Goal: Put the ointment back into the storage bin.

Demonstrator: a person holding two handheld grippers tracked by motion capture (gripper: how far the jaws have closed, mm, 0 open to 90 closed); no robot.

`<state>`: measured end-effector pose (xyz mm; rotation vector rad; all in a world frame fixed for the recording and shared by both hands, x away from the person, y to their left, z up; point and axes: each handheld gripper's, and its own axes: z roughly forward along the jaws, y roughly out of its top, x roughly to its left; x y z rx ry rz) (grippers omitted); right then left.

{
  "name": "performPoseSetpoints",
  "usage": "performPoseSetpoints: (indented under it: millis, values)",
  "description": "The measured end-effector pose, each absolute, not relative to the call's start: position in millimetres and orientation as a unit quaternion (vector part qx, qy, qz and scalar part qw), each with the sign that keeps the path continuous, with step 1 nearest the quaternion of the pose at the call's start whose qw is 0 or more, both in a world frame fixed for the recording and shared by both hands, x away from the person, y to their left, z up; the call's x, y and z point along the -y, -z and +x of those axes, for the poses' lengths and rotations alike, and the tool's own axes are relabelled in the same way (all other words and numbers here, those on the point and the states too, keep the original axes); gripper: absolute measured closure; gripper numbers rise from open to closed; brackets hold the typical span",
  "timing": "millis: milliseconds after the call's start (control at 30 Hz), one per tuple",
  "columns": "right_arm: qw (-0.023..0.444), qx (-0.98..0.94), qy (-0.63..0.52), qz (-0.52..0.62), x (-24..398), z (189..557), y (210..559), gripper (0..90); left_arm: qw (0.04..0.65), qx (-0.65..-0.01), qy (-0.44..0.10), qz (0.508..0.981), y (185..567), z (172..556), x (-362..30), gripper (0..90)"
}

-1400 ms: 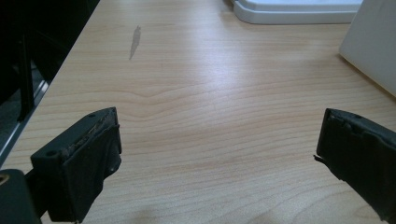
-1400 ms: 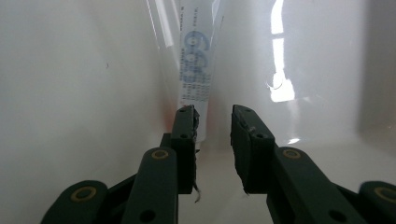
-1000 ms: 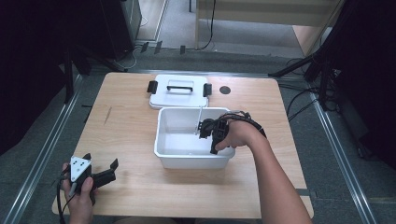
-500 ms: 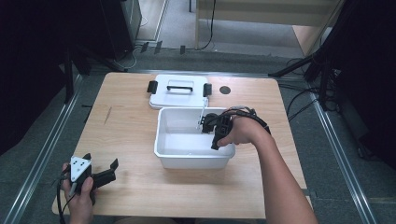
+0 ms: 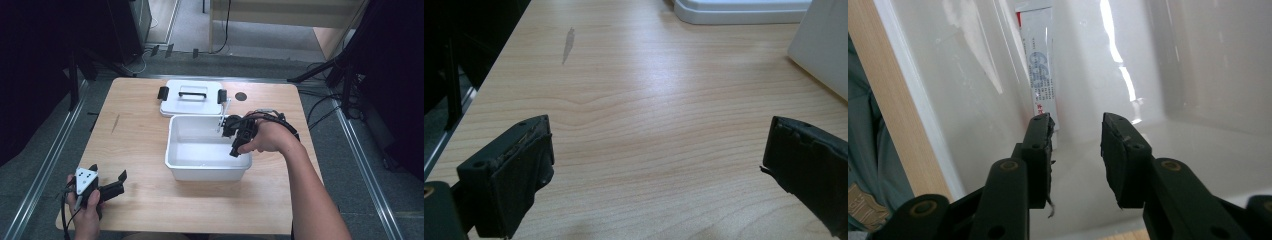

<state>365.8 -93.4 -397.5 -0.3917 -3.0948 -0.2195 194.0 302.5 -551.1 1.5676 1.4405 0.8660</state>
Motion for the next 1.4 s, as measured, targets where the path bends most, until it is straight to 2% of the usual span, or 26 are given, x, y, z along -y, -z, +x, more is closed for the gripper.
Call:
performPoseSetpoints:
  millis: [200,433,933,1400]
  values:
    - [0.001,0.986,0.084,-0.142,102.6,365.4,387.2,57.7,0.408,-0.572,-0.344,0.623,551.0,194.1,-302.3,0.6]
    - [-0.006,0.981,0.094,-0.172,115.3,364.1,378.7,45.2,0.407,-0.571,-0.345,0.624,551.0,194.1,-302.1,0.6]
    - [-0.015,0.970,0.125,-0.209,152.4,360.0,367.6,41.7,0.405,-0.571,-0.346,0.625,551.0,194.1,-301.8,0.6]
    - [-0.014,0.958,0.139,-0.252,188.1,356.7,391.5,38.1,0.404,-0.571,-0.346,0.626,550.9,193.9,-301.7,0.6]
